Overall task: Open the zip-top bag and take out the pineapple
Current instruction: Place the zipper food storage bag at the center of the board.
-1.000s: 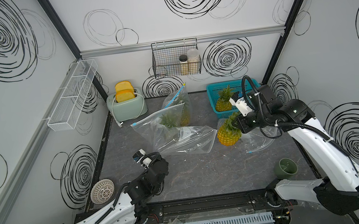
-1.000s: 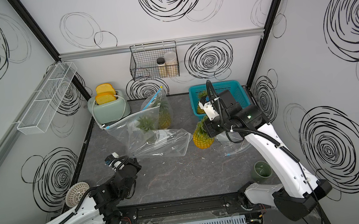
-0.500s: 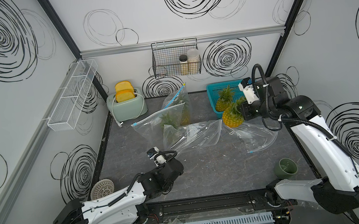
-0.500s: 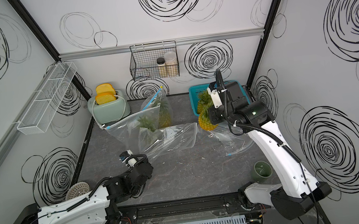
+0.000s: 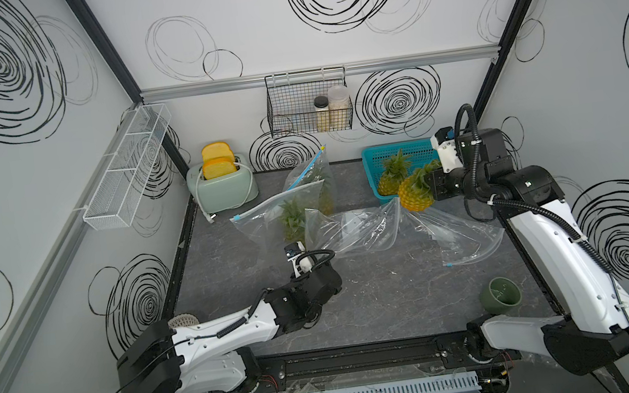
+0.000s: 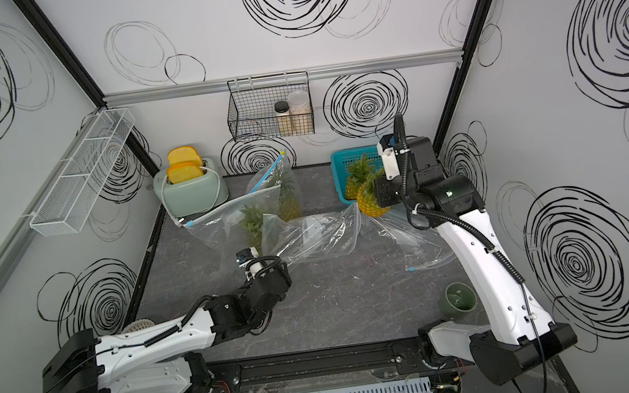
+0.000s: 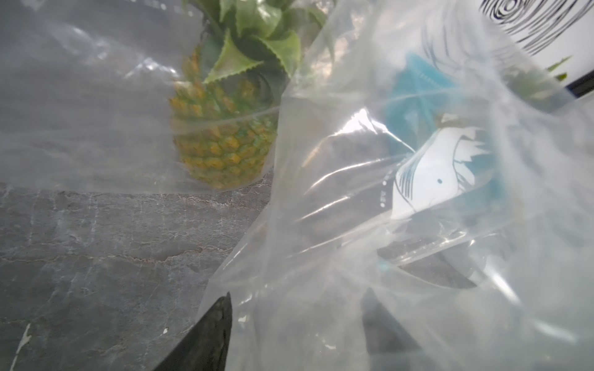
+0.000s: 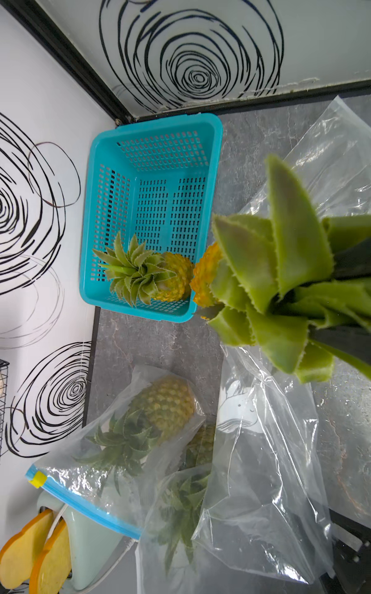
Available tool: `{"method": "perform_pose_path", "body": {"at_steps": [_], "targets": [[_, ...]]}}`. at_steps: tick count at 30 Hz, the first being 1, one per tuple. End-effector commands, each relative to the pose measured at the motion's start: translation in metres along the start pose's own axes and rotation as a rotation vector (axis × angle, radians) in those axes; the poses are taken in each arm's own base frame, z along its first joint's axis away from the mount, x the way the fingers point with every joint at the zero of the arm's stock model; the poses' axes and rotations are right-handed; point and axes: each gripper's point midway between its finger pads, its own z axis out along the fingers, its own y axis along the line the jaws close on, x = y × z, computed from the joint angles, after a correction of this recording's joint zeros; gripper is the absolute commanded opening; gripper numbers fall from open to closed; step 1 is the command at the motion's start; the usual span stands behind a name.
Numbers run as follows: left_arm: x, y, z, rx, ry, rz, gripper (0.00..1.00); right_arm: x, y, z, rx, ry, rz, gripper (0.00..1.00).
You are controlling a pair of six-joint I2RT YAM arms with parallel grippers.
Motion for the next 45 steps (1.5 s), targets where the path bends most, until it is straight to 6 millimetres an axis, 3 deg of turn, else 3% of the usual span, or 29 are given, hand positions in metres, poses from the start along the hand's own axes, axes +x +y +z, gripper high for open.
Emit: {"method": "perform_pose_path", "body": {"at_steps": [1,2,6,8,18,21,25,28,34,45], "targets": [[-0.003,-0.016,-0.004,0.03,-0.005,0.009,0.69,-0.032,0.002,-0.006,-0.019,-0.12,-0.012,0.0],[-0.001,-0.016,-0.005,0.027,0.0,0.012,0.66,-0.033,0.001,-0.006,-0.017,-0.12,-0.013,0.0],[0.004,0.002,-0.005,-0.04,0.004,0.021,0.28,-0.042,-0.003,-0.014,-0.001,-0.145,-0.018,0.0],[0.003,0.009,-0.005,-0.067,0.002,0.029,0.18,-0.045,-0.007,-0.018,0.012,-0.154,-0.02,0.0],[-0.008,0.034,-0.006,-0.142,-0.003,0.013,0.08,-0.058,-0.014,-0.028,0.027,-0.195,-0.017,0.0],[-0.01,0.034,-0.006,-0.132,0.004,0.018,0.17,-0.061,-0.015,-0.028,0.036,-0.211,-0.015,0.0],[-0.004,0.026,0.002,-0.093,0.072,0.024,0.52,-0.065,-0.025,-0.021,0.075,-0.218,-0.006,0.0],[0.0,0.008,0.005,-0.013,0.114,0.037,0.65,-0.072,-0.032,-0.018,0.101,-0.235,0.001,0.0],[0.0,-0.013,0.005,0.064,0.147,0.086,0.74,-0.083,-0.049,-0.009,0.156,-0.246,0.008,0.0],[-0.015,-0.032,-0.002,0.074,0.179,0.198,0.81,-0.079,-0.094,0.007,0.222,-0.252,0.067,0.0]]}}
